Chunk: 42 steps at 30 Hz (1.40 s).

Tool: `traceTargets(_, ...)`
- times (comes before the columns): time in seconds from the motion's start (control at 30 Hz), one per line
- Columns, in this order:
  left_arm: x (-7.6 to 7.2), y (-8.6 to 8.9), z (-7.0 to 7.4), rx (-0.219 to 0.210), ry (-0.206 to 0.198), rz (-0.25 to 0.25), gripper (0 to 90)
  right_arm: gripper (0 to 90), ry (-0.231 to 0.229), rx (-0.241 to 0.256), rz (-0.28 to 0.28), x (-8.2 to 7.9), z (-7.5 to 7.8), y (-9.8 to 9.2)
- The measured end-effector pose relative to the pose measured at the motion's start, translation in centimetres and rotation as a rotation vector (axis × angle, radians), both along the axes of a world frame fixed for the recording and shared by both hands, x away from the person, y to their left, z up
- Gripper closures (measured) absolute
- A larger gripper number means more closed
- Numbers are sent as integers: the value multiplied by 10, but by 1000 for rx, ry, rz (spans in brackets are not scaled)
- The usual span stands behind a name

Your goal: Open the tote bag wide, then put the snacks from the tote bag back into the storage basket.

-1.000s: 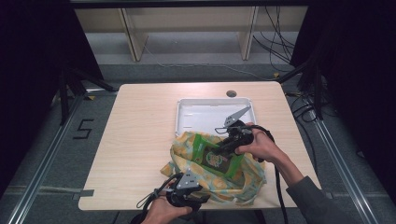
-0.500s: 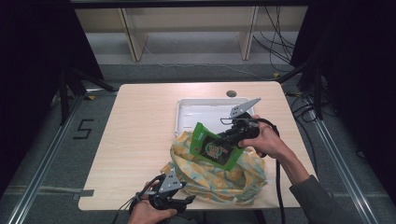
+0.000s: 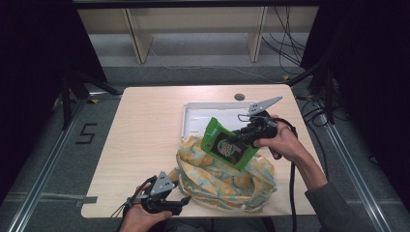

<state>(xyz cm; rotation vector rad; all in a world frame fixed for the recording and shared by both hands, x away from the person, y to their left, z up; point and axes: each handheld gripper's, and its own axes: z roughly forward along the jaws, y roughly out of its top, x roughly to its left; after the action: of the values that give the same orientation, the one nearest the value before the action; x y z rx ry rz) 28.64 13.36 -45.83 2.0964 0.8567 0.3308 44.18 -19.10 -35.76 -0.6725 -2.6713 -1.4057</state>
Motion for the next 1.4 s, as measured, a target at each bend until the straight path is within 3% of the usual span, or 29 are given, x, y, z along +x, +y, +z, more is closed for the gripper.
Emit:
traceTargets(0.1,3,8,2,21,-17,5,321,752,-10,13,-7,2,4,-5)
traceTargets(0.2,4,10,1,-2,-16,34,308,752,-13,26,-15,2,7,-10)
traceTargets(0.23,5,12,2,24,-27,31,306,752,-15,27,-26,2,9,-11)
traceTargets(0.27,5,12,2,21,-21,48,305,752,-25,43,-31,2,10,-13)
traceTargets(0.33,5,13,2,4,-27,35,297,752,-26,52,-29,3,12,-16)
traceTargets(0.4,4,14,3,6,-17,48,290,752,-42,61,-45,4,14,-18)
traceTargets(0.47,5,16,3,15,-39,39,282,752,-38,56,-52,5,17,-23)
traceTargets(0.5,4,16,3,6,-25,59,277,752,-44,72,-62,5,17,-22)
traceTargets(0.57,5,18,2,20,-39,46,269,752,-43,75,-58,6,19,-25)
traceTargets(0.6,4,17,2,9,-37,53,267,752,-66,81,-73,7,20,-27)
traceTargets(0.67,4,18,2,11,-38,53,263,752,-29,89,-75,6,22,-28)
traceTargets(0.77,4,18,2,19,-47,55,255,752,-62,89,-81,8,25,-32)
traceTargets(0.8,6,19,3,46,-59,48,249,752,-58,92,-93,8,26,-33)
traceTargets(0.83,5,19,3,43,-50,45,248,752,-42,103,-101,9,26,-33)
traceTargets(0.9,4,18,2,33,-34,61,249,752,-53,103,-111,12,28,-37)
traceTargets(0.97,5,18,3,52,-56,45,248,752,-38,116,-140,14,29,-41)
traceTargets(1.1,3,17,2,41,-39,62,248,752,-42,127,-185,22,29,-51)
traceTargets(1.17,4,18,2,47,-50,46,249,752,-29,133,-217,27,28,-57)
traceTargets(1.23,5,18,2,52,-57,38,249,752,-46,124,-235,33,26,-62)
traceTargets(1.27,5,18,3,57,-56,40,249,752,-25,132,-257,33,25,-64)
traceTargets(1.33,4,17,2,47,-45,54,249,752,-67,125,-270,40,21,-69)
traceTargets(1.4,4,17,3,51,-46,60,249,752,-76,112,-297,43,21,-73)
